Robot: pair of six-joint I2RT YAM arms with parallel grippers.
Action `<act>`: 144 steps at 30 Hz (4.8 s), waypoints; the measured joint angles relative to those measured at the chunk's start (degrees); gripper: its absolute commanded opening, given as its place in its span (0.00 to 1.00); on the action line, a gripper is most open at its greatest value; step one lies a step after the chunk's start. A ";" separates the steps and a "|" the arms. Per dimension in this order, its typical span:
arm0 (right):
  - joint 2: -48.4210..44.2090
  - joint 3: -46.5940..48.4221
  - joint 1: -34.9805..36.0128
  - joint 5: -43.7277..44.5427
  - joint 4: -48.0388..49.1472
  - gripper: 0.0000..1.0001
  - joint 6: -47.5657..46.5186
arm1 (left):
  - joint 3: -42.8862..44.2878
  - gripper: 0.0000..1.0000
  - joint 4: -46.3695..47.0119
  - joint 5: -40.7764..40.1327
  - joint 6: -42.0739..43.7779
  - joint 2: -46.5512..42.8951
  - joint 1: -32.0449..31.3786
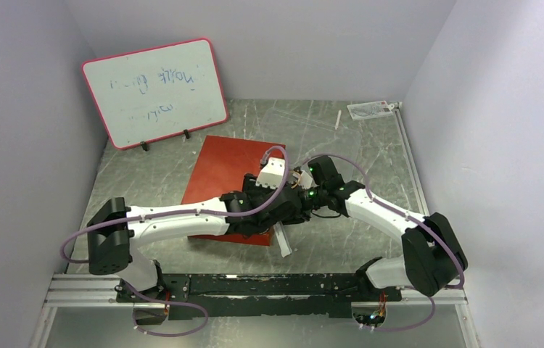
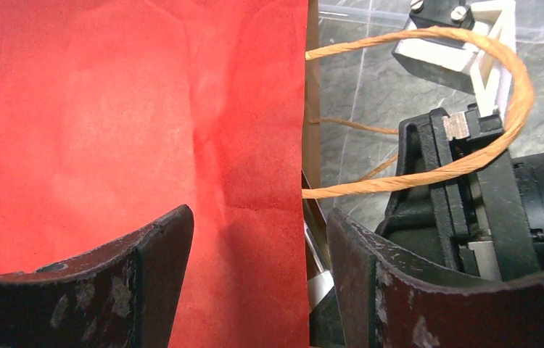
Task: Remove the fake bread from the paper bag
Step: Take out the fake bread from the paper bag, then place the fake bread in the container.
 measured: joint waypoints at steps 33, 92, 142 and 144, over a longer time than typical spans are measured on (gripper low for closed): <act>2.25 0.00 0.13 -0.85 1.25 0.00 -0.17 | 7.34 0.07 -17.00 -13.55 -11.54 6.47 1.05; -17.79 8.52 -1.29 11.17 -12.59 0.00 5.86 | -2.01 0.07 -23.43 -14.95 -13.66 -6.47 13.27; 32.26 15.93 -12.00 4.22 35.58 0.42 15.58 | -3.65 0.07 -23.52 -11.96 -6.34 -15.08 13.55; 32.26 15.04 -12.00 4.02 35.89 0.42 15.76 | -3.65 0.07 -23.41 -11.96 -6.34 -15.08 13.55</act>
